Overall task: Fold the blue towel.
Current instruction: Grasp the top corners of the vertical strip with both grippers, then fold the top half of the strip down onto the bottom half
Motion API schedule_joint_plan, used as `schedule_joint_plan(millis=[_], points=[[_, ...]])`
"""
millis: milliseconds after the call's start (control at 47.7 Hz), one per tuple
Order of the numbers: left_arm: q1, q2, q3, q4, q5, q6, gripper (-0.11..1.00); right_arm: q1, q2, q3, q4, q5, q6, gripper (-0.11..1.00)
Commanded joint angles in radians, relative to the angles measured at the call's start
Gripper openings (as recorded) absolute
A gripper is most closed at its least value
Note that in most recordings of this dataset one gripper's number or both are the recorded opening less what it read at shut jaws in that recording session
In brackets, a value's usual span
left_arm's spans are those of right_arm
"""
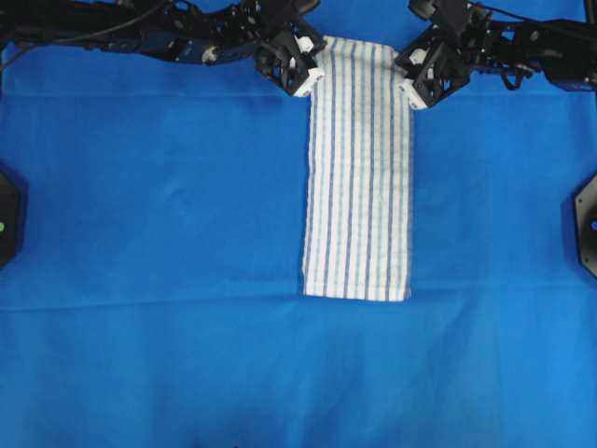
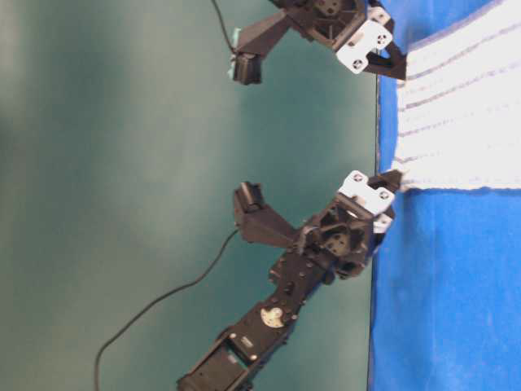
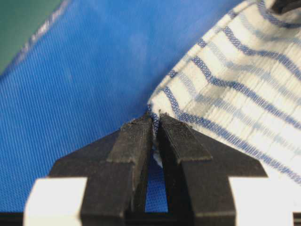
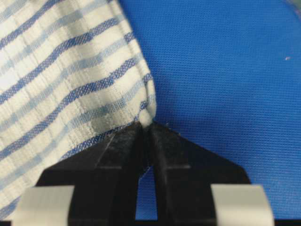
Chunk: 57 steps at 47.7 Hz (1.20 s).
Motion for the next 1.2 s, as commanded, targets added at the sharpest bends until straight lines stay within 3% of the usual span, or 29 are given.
schedule_joint_plan(millis=[0, 273, 483, 839, 1175], points=[[0.005, -0.054, -0.008, 0.003, -0.006, 0.002, 0.03, -0.005, -0.052, -0.003, 0.0, 0.015, 0.005, 0.09], [-0.011, -0.067, 0.011, 0.003, -0.005, 0.0, 0.03, 0.003, -0.08, 0.018, 0.005, 0.014, 0.012, 0.09], [-0.067, -0.13, 0.061, 0.003, -0.008, 0.0, 0.03, 0.075, -0.133, 0.049, 0.021, 0.02, 0.014, 0.09], [-0.224, -0.249, 0.199, 0.003, -0.012, -0.003, 0.03, 0.285, -0.284, 0.143, 0.117, 0.04, 0.014, 0.09], [-0.413, -0.296, 0.305, 0.002, -0.02, -0.017, 0.03, 0.557, -0.334, 0.189, 0.242, 0.078, 0.014, 0.09]])
